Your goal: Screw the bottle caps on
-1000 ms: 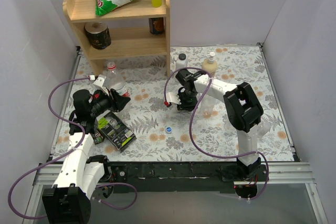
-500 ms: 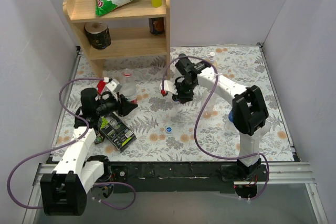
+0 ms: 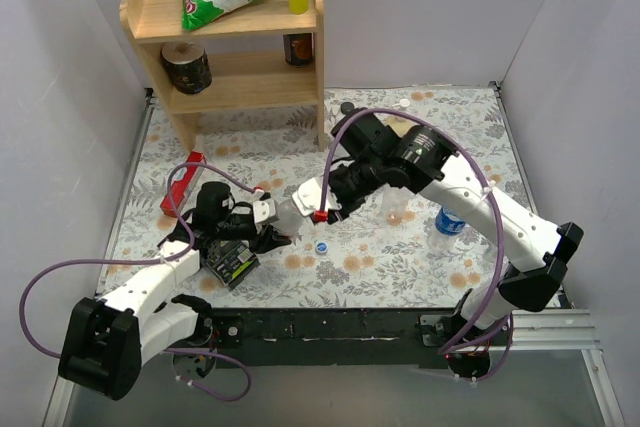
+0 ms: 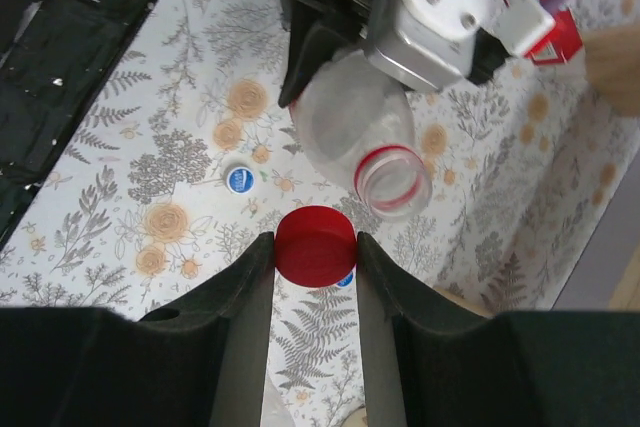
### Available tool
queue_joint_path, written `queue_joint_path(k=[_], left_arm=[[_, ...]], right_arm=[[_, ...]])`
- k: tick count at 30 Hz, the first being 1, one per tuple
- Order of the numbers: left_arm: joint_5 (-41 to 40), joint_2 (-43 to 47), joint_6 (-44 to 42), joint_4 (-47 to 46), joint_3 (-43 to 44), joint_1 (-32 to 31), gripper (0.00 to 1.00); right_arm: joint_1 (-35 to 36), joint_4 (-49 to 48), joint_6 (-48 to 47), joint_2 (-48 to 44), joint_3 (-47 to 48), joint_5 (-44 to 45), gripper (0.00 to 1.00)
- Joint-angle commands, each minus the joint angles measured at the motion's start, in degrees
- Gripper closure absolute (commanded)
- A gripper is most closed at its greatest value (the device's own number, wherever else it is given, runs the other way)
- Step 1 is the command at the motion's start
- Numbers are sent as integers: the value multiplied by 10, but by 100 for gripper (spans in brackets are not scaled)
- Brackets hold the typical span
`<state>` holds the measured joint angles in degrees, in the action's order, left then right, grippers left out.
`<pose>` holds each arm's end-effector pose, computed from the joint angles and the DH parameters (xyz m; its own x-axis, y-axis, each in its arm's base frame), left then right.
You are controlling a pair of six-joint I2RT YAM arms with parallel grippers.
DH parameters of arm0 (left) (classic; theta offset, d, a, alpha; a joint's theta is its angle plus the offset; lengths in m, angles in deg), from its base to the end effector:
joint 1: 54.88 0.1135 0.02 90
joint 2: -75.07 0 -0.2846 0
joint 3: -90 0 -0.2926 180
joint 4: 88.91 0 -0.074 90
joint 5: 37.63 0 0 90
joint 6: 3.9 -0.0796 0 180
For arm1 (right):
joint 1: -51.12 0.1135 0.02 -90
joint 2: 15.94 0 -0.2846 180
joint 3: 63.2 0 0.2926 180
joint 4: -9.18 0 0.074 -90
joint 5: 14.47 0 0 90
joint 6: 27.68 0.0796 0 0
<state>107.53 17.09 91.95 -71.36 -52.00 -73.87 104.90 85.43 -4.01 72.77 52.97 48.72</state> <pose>0.2046 -0.1395 0.1820 -0.6547 0.1637 -0.7379 0.7385 0.3469 -0.5782 0.1889 0.3187 0.4238 0.6418 -0.5071 -0.5753 -0.7667 -0.4404 -0.4672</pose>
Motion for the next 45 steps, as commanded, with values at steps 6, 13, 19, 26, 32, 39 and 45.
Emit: queue_joint_path(k=[6,13,19,26,32,39,45], left_arm=[[-1,9,-52,14,2,-43,100],[-18,11,-23,5,-4,-62,100],[-28,0,96,-48,-29,-62,100],[-28,1,80,-61,-46,-62,100],[-17,10,11,-16,-26,-68,100],[-29,13,-29,21,2,-76,100],[-29,19,-35,19,3,-77,100]], right_arm=[[46,-2,-3,15,2,39,80],[53,-40,-3,4,-15,66,82],[53,-26,-15,-7,6,62,83],[52,-17,-14,-13,9,56,83],[53,-2,-31,1,10,57,83],[55,18,-50,19,26,40,82],[58,66,-65,39,49,26,82]])
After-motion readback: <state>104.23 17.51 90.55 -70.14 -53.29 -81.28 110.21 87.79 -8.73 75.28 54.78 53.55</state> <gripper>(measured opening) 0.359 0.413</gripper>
